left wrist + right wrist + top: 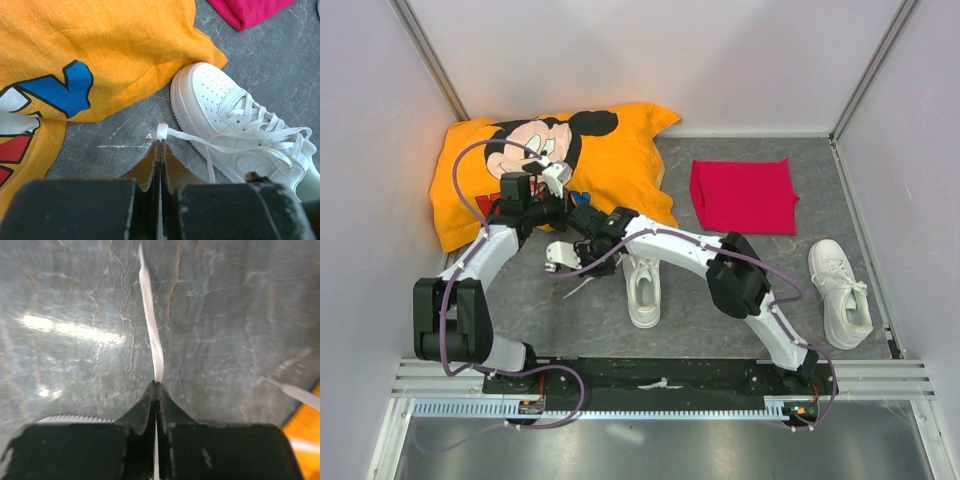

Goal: Tie the shoes

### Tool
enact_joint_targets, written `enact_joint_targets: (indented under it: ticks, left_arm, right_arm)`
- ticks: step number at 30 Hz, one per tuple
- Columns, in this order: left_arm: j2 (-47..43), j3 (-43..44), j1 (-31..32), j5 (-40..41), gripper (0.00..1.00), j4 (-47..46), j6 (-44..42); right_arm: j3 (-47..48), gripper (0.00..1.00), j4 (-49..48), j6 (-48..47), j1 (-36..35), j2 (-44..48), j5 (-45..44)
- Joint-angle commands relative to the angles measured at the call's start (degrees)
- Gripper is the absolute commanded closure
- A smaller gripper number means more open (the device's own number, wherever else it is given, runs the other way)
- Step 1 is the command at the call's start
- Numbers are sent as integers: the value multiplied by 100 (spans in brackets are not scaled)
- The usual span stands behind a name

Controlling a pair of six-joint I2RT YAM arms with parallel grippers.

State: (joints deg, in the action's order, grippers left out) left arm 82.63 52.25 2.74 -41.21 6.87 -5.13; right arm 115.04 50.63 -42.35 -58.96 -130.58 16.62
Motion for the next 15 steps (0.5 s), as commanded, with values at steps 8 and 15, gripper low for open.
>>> enact_joint_targets:
  ticks: [8, 15]
  left_arm:
    - [-1494, -127, -46, -975, 98, 1348, -1742]
    - [-2769, -1022, -37, -1846, 98, 3362, -4249]
  right_arm:
    - [-1237, 100, 78, 1052, 419, 2264, 51]
    - [-2002, 100, 123, 1852, 930, 3344, 420]
